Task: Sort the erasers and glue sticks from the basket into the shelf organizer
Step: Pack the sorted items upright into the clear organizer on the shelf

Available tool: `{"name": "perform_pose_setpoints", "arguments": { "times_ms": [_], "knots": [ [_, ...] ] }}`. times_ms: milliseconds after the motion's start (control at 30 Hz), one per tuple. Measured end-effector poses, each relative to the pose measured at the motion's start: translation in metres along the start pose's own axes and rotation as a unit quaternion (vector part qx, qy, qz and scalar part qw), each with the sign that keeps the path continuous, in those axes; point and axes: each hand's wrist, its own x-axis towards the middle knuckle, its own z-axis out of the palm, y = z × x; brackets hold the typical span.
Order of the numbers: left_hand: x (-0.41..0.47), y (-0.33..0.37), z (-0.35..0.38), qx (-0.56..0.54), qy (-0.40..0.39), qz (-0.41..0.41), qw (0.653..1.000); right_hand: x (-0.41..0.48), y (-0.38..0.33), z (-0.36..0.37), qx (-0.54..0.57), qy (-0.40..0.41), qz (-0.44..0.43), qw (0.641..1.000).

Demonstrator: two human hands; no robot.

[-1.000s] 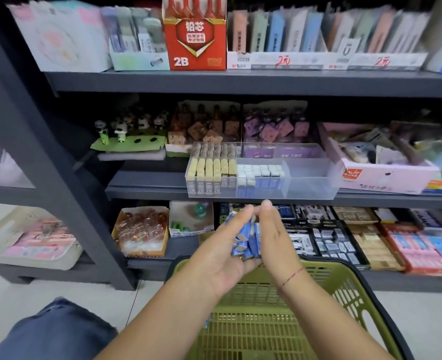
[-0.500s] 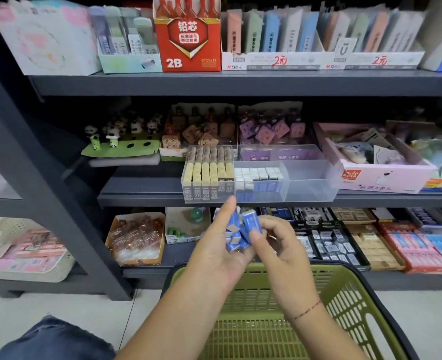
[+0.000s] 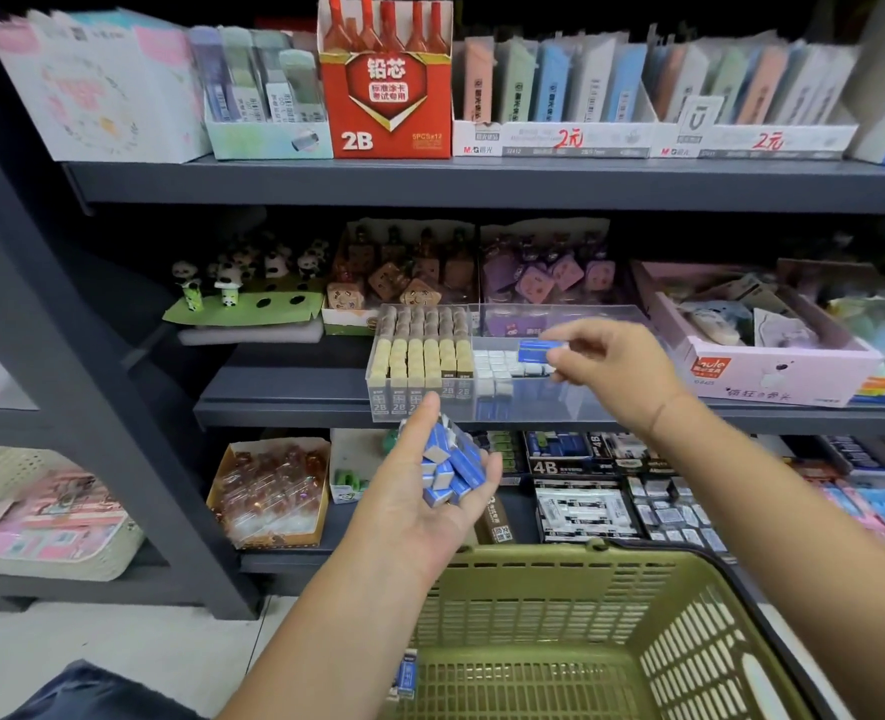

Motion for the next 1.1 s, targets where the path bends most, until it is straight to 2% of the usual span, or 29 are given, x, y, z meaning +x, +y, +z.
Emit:
{"name": "perform_pose_setpoints", "arguments": {
  "times_ms": [100,167,267,400,700,900,1100],
  "knots": [
    [0.001,0.002,-0.001,-0.008,0.003,-0.002,1.0,0.037,0.001,-0.011,-0.143,-0.01,-0.029,0.989],
    [0.002,0.003,-0.001,-0.009,0.004,-0.002,1.0,0.053,-0.003,-0.013,-0.263,-0.044,-0.054,0.962],
    [0.004,0.004,-0.001,-0.009,0.009,-0.002,1.0,0.063,-0.004,-0.009,-0.359,-0.123,-0.081,0.922],
    [0.005,0.005,0.001,-0.009,0.015,-0.001,1.0,0.066,-0.001,-0.001,-0.359,-0.175,-0.089,0.913],
    [0.007,0.003,0.002,-0.011,0.019,-0.007,1.0,0.067,0.0,0.011,-0.343,-0.154,-0.104,0.921],
    [0.007,0.002,0.003,-0.017,0.019,-0.008,1.0,0.068,-0.008,0.01,-0.386,-0.152,-0.131,0.9],
    [0.008,0.003,0.002,-0.016,0.023,-0.001,1.0,0.068,-0.012,0.016,-0.358,-0.155,-0.136,0.911]
  ]
}}
